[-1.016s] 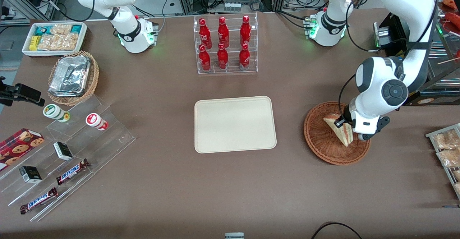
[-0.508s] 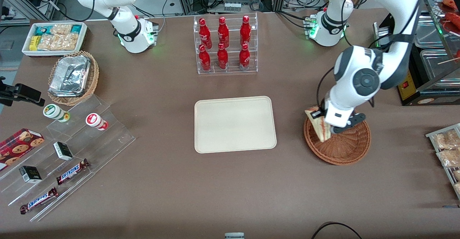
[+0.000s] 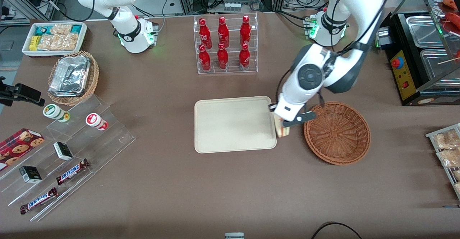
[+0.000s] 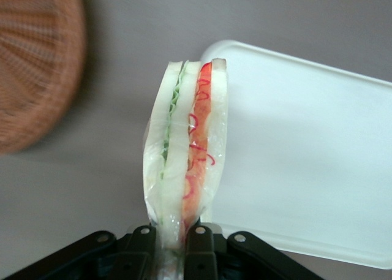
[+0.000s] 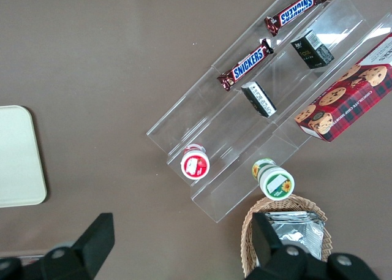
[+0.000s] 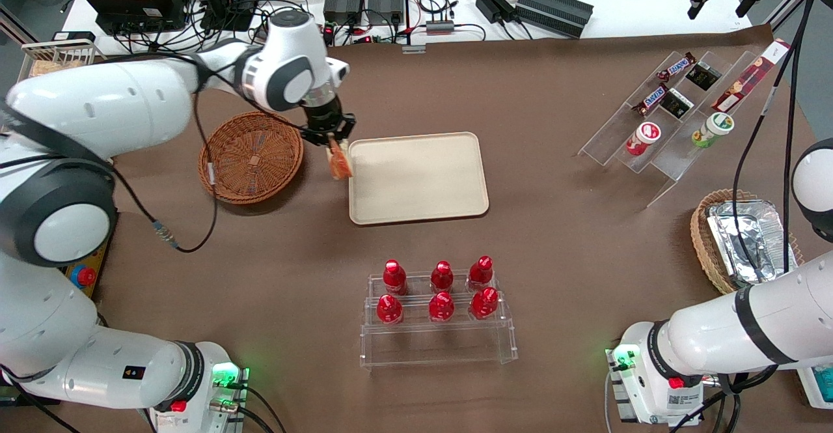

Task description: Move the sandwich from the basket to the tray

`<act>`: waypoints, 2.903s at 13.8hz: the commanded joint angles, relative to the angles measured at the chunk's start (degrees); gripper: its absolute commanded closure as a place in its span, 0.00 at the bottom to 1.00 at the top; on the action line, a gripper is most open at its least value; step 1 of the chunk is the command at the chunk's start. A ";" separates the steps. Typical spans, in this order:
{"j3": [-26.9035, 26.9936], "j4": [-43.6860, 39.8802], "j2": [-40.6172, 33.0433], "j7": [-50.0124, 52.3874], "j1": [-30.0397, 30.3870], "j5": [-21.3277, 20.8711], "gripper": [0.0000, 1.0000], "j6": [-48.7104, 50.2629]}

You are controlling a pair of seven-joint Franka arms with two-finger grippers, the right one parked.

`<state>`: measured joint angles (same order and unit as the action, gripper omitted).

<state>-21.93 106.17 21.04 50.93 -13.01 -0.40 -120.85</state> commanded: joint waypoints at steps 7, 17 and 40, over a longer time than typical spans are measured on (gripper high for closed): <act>0.84 -23.01 19.82 19.20 -14.14 -9.26 1.00 1.05; 0.84 -25.05 23.78 23.43 -15.99 -12.08 1.00 0.96; 0.49 -27.79 7.89 -8.53 -1.95 -9.09 0.00 29.27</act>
<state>-21.39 73.21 32.97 46.87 -17.91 -10.61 -91.94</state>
